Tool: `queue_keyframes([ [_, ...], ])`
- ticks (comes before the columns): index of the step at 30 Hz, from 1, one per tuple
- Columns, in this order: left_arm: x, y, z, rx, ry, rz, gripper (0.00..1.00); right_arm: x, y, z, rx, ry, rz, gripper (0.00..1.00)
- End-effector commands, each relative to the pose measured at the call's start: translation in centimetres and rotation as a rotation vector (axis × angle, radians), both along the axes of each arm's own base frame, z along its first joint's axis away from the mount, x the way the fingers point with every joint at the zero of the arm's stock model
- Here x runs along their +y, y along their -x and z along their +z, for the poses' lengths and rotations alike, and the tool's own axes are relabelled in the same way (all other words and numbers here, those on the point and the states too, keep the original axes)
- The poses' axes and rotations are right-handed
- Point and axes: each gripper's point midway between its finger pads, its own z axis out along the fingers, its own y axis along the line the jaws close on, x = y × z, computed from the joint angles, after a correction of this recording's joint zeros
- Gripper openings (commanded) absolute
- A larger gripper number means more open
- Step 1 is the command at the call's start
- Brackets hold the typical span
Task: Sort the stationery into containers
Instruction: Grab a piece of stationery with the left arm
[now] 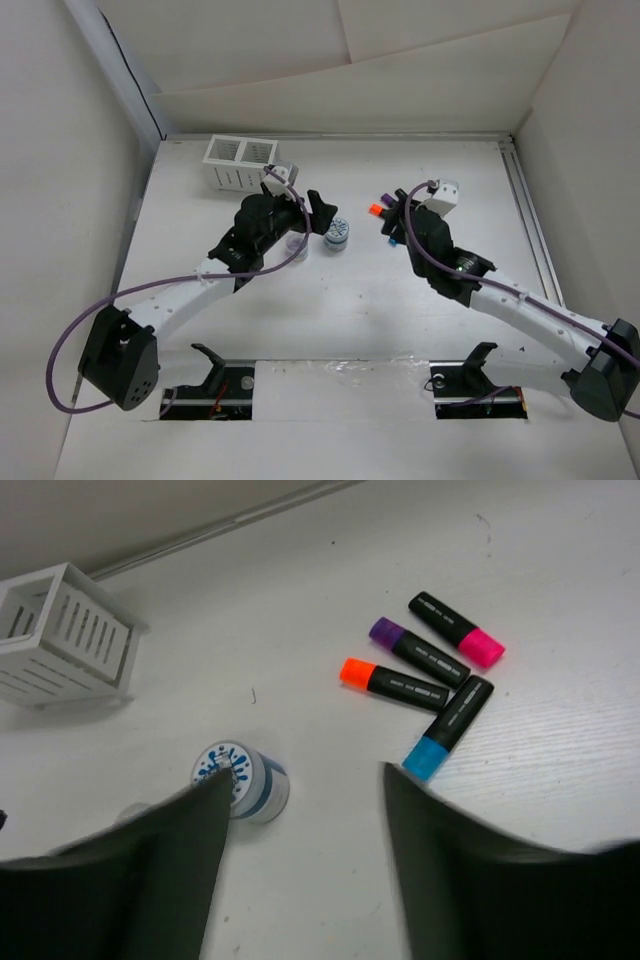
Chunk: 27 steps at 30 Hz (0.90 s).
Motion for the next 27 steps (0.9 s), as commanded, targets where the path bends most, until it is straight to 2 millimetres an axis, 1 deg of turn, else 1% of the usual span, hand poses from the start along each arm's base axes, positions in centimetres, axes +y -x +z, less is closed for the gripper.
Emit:
queue_keyframes([
  [1, -1.3, -0.4, 3.0, -0.067, 0.027, -0.001, 1.0, 0.0, -0.2, 2.4, -0.037, -0.064, 0.014, 0.77],
  [2, -1.8, -0.5, 2.8, -0.081, -0.001, 0.005, 1.0, -0.3, -0.3, 2.4, -0.037, -0.064, 0.005, 0.81],
  [3, -1.9, -0.7, 2.2, -0.085, -0.032, 0.039, 1.0, 0.0, -0.3, 2.4, -0.034, -0.067, 0.016, 0.84],
  [4, -3.5, 0.3, 2.1, -0.098, -0.053, 0.014, 1.0, -0.5, -0.4, 2.0, -0.028, -0.061, 0.004, 0.87],
  [5, -4.1, 0.2, 2.7, -0.106, -0.072, 0.02, 1.0, -0.5, -0.4, 2.0, -0.028, -0.061, 0.004, 0.88],
  [6, -4.2, -0.2, 2.4, -0.112, -0.111, 0.048, 1.0, -0.7, -0.6, 2.0, -0.026, -0.063, 0.003, 0.88],
  [7, -4.9, -0.3, 1.3, -0.1, -0.147, 0.033, 0.83, -0.6, -0.4, 2.3, -0.032, -0.072, 0.012, 0.88],
  [8, -5.3, -0.4, 0.8, -0.095, -0.167, 0.013, 0.73, -1.1, -0.4, 2.3, -0.034, -0.083, 0.001, 0.88],
  [9, -5.5, -0.6, 0.7, -0.093, -0.169, 0.013, 0.71, -0.9, -0.3, 2.2, -0.032, -0.086, 0.011, 0.88],
  [10, -5.6, -0.7, 0.0, -0.082, -0.18, 0.011, 0.56, -1.3, -0.4, 2.6, -0.041, -0.094, 0.002, 0.88],
  [11, -5.4, -0.8, 0.0, -0.082, -0.183, 0.025, 0.21, -1.4, -0.3, 2.2, -0.034, -0.088, 0.002, 0.88],
  [12, -5.3, -1.1, -0.4, -0.077, -0.192, 0.042, 0.05, -1.4, -0.2, 2.6, -0.042, -0.103, 0.0, 0.88],
  [13, -4.9, -1.3, -0.6, -0.071, -0.202, 0.064, 0.12, -1.7, -0.2, 2.9, -0.047, -0.112, -0.001, 0.88],
  [14, -5.0, -1.7, -1.5, -0.051, -0.227, 0.073, 0.21, -1.7, -0.2, 2.9, -0.047, -0.112, -0.001, 0.88],
  [15, -4.8, -1.6, -2.5, -0.02, -0.261, 0.069, 0.27, -1.7, -0.2, 2.4, -0.04, -0.106, -0.001, 0.88],
  [16, -4.6, -1.7, -2.9, -0.008, -0.278, 0.082, 0.27, -2.1, -0.2, 2.8, -0.05, -0.122, -0.012, 0.88],
  [17, -4.3, -1.9, -3.5, 0.009, -0.289, 0.104, 0.28, -2.1, -0.2, 2.8, -0.05, -0.122, -0.012, 0.88],
  [18, -4.3, -1.9, -3.8, 0.016, -0.297, 0.104, 0.32, -2.3, 0.1, 2.9, -0.054, -0.125, -0.012, 0.88],
  [19, -4.1, -2.0, -4.2, 0.021, -0.307, 0.116, 0.38, -2.4, 0.2, 3.4, -0.065, -0.135, -0.011, 0.89],
  [20, -3.9, -2.1, -4.8, 0.039, -0.318, 0.127, 0.56, -2.7, 0.1, 3.4, -0.066, -0.135, -0.02, 0.89],
  [21, -3.8, -2.2, -6.3, 0.065, -0.351, 0.133, 0.59, -2.8, 0.2, 3.7, -0.073, -0.149, -0.022, 0.91],
  [22, -3.7, -2.1, -7.2, 0.09, -0.381, 0.129, 0.6, -2.6, 0.2, 3.7, -0.071, -0.152, -0.013, 0.91],
  [23, -4.1, -2.5, -7.2, 0.096, -0.387, 0.129, 0.61, -2.9, 0.1, 3.6, -0.072, -0.151, -0.022, 0.92],
  [24, -4.4, -2.5, -8.5, 0.12, -0.412, 0.116, 0.69, -2.7, 0.1, 3.6, -0.07, -0.153, -0.014, 0.92],
  [25, -4.7, -2.7, -8.8, 0.124, -0.413, 0.107, 0.71, -2.7, 0.1, 3.6, -0.07, -0.153, -0.014, 0.92],
  [26, -4.9, -2.3, -9.6, 0.135, -0.44, 0.093, 0.71, -2.7, 0.1, 3.6, -0.07, -0.153, -0.014, 0.92],
  [27, -5.2, -2.6, -9.4, 0.132, -0.437, 0.093, 0.72, -2.7, -0.1, 3.3, -0.06, -0.149, -0.013, 0.92],
])
